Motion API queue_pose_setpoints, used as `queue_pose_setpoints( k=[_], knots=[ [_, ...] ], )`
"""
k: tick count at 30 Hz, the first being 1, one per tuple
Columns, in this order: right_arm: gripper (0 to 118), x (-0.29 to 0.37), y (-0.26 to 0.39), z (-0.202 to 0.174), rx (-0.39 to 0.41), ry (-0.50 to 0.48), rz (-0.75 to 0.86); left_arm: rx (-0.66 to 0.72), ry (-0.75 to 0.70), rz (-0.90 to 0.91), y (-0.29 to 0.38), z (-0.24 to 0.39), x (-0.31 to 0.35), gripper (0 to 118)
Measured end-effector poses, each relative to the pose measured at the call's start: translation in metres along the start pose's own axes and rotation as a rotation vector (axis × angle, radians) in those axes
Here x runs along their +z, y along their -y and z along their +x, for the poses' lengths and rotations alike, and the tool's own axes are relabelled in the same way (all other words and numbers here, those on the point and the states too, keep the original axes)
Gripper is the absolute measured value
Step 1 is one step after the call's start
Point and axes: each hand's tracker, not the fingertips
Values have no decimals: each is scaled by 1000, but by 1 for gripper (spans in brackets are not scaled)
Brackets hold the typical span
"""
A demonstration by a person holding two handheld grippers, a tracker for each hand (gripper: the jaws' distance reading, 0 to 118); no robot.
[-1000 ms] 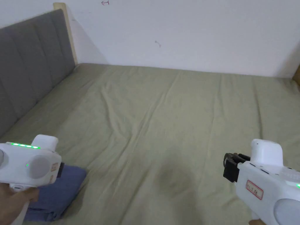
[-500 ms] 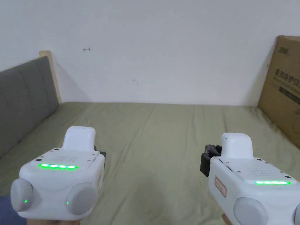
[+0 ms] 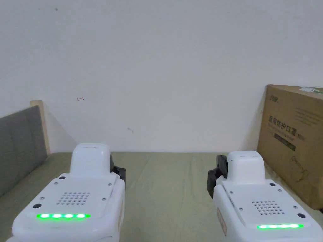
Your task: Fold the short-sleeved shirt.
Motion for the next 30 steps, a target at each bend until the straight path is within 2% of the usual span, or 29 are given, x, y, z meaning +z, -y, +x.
queue_pose_setpoints(
  k=[3, 8, 9, 11, 12, 13, 14, 15, 16, 17, 18, 19, 23, 30],
  knots=[
    [1, 6, -3, 2, 8, 27, 20, -41, -9, 4, -2, 7, 6, 0],
    [1, 5, -5, 6, -28, 35, 10, -40, 14, 4, -2, 14, 12, 0],
    [3, 5, -5, 6, -34, 42, 9, -49, 11, -3, -1, 16, 11, 0],
    [14, 4, -6, 9, -54, 29, -8, -68, -9, -16, 0, 19, 10, 4],
    [21, 4, -5, 10, -63, 18, -11, -70, -12, -17, 1, 19, 10, 20],
    [25, 4, -5, 9, -63, 18, -14, -63, -13, -20, 1, 18, 10, 43],
    [28, 4, -4, 9, -60, 27, -16, -44, -16, -30, 2, 17, 10, 72],
    [39, 3, -3, 9, -54, 39, -20, -23, -9, -43, 2, 15, 8, 102],
    [55, 2, -2, 9, -50, 48, -21, 0, 7, -65, 2, 13, 6, 112],
    [75, 2, -2, 9, -52, 48, -21, 22, 29, -72, 3, 11, 5, 115],
    [89, 2, -1, 10, -53, 51, -24, 28, 38, -59, 4, 8, 4, 114],
    [92, 1, 0, 10, -60, 38, -37, 30, 50, -58, 5, 6, 3, 114],
    [92, 0, 2, 11, -55, 37, -33, -13, 2, -78, 7, 9, -1, 114],
    [92, -2, 6, 9, -42, 33, -48, -61, 45, -43, 11, 11, 9, 114]
  ],
)
